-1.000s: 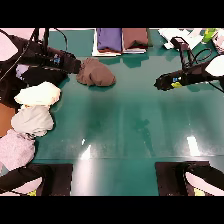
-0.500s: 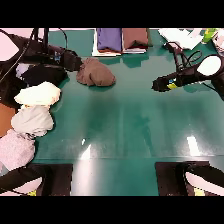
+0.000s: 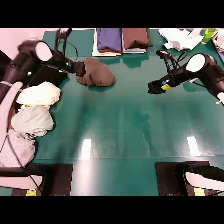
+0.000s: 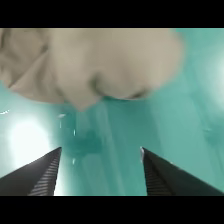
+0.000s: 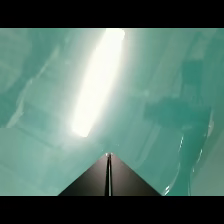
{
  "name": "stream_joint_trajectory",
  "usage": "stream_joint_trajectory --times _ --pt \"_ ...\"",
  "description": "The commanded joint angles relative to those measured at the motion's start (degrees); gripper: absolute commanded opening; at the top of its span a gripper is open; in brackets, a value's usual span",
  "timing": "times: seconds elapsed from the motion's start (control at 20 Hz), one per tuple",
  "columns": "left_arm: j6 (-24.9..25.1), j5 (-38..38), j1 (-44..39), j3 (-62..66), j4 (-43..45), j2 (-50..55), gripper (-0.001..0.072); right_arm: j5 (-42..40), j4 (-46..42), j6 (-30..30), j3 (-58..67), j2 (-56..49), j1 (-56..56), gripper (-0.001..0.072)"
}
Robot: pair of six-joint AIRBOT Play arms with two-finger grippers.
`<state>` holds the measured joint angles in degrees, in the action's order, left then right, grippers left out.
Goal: Fold the shirts.
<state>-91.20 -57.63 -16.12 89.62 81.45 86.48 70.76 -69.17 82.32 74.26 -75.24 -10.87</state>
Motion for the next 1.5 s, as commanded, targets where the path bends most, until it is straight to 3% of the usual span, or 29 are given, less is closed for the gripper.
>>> stream_joint_trajectory --times 0.0,0.15,0.35,0.45,0.5,0.55,0.6,0.85,1.1,1.2,1.45 --pt "-0.1 5.0 3.6 1.7 -3.1 10.0 0.059 2.1 0.7 -0.3 2.3 0.4 -0.1 0.0016" --pt "4.2 9.2 3.7 4.7 -8.4 16.4 0.059 0.3 0.7 -0.3 2.7 2.6 -0.1 0.0016" --pt "5.0 12.1 3.7 7.3 -12.4 21.2 0.0589 -2.4 0.5 -0.3 2.7 5.2 -0.1 0.0017" --pt "7.8 13.4 3.7 7.3 -14.9 21.6 0.0586 -6.6 0.5 -0.3 2.7 6.1 0.0 0.0017" --pt "8.0 13.4 3.7 7.5 -15.0 21.4 0.0433 -7.5 0.5 -0.3 2.7 6.7 0.1 0.0016" --pt "8.0 12.6 3.7 8.0 -14.9 21.3 0.0181 -9.0 0.5 -0.3 2.7 7.3 0.1 0.0016" --pt "8.5 11.6 3.7 8.8 -14.8 21.1 0.0039 -10.5 0.6 -0.3 2.7 7.9 0.1 0.0016" --pt "9.2 1.9 3.7 20.5 -12.5 18.9 0.0027 -12.5 0.5 -0.3 2.7 11.3 0.0 0.0016" --pt "9.4 -1.6 3.7 26.6 -7.2 1.9 0.0026 -12.5 0.2 -0.3 2.7 16.3 2.2 0.0017" --pt "11.0 -6.5 3.0 26.6 -6.5 -5.3 0.0026 -12.8 0.2 -0.3 2.7 18.9 4.5 0.0016" --pt "11.1 -19.1 -10.5 22.6 -2.8 -12.4 0.0026 -12.7 0.4 -0.3 2.7 24.3 10.8 0.0016"
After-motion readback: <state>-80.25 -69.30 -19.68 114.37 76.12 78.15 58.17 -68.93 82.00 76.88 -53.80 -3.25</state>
